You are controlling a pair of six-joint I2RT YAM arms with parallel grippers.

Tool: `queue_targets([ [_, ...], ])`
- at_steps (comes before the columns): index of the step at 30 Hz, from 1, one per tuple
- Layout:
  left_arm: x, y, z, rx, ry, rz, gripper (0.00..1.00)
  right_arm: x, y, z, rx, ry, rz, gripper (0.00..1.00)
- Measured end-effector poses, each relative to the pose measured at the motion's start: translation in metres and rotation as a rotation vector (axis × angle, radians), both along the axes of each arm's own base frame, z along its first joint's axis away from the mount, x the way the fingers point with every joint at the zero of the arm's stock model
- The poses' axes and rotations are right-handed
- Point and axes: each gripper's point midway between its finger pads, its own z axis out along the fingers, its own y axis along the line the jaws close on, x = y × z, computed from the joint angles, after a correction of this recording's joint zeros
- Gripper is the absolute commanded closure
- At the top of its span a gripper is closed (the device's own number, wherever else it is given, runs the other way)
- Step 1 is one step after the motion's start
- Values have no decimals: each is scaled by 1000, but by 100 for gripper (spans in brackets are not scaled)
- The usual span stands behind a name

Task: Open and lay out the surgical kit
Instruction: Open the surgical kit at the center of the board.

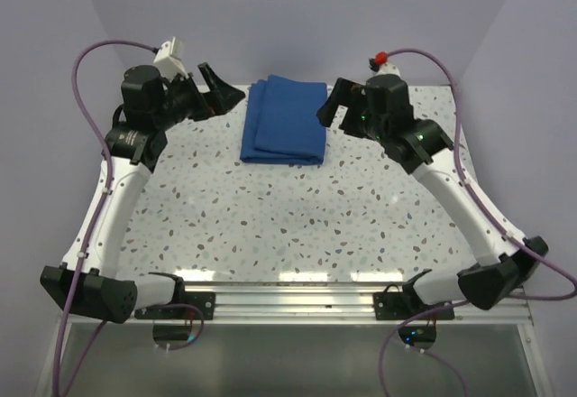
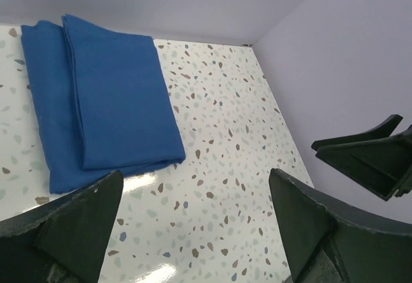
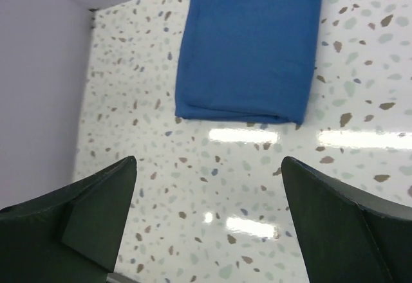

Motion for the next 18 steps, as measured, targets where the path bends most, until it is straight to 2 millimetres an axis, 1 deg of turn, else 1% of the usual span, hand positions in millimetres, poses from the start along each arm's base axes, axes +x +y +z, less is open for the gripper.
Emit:
queue_targets([
  [2,-7,5,7,9,-11,37,0,1,14,2,-123,21,1,1],
  [4,-16,13,5,17,4,86,1,11,46,17,-261,-3,6,1],
  [5,-20,16,3,17,14,104,0,16,68,21,-339,-12,18,1],
  [6,-28,20,1,21,26,126,0,22,93,31,-386,-50,25,1],
  [7,-35,23,-1,24,38,140,1,26,114,37,-403,-84,35,1],
  [8,-44,27,-3,32,48,158,1,31,140,36,-403,-109,49,1],
  [9,-50,30,-3,37,55,170,1,31,159,28,-399,-114,61,1],
  [10,-58,34,-2,44,60,185,1,26,170,10,-423,-83,92,1],
  [11,-66,38,-2,50,63,200,1,18,176,-16,-461,-23,140,1],
  [12,-74,42,-1,57,68,213,1,9,178,-38,-472,33,193,1],
  [13,-81,46,-2,65,74,227,1,1,171,-64,-498,98,225,1],
  [14,-89,51,-2,76,79,240,1,-6,164,-86,-509,153,242,1],
  [15,-94,55,-3,85,85,254,1,-9,158,-100,-524,196,245,1],
  [16,-102,60,-5,98,92,274,1,-9,156,-109,-531,228,247,2],
  [17,-110,65,-7,112,100,291,1,-3,158,-111,-532,241,240,2],
  [18,-117,70,-10,128,109,305,1,7,167,-106,-517,228,232,2],
])
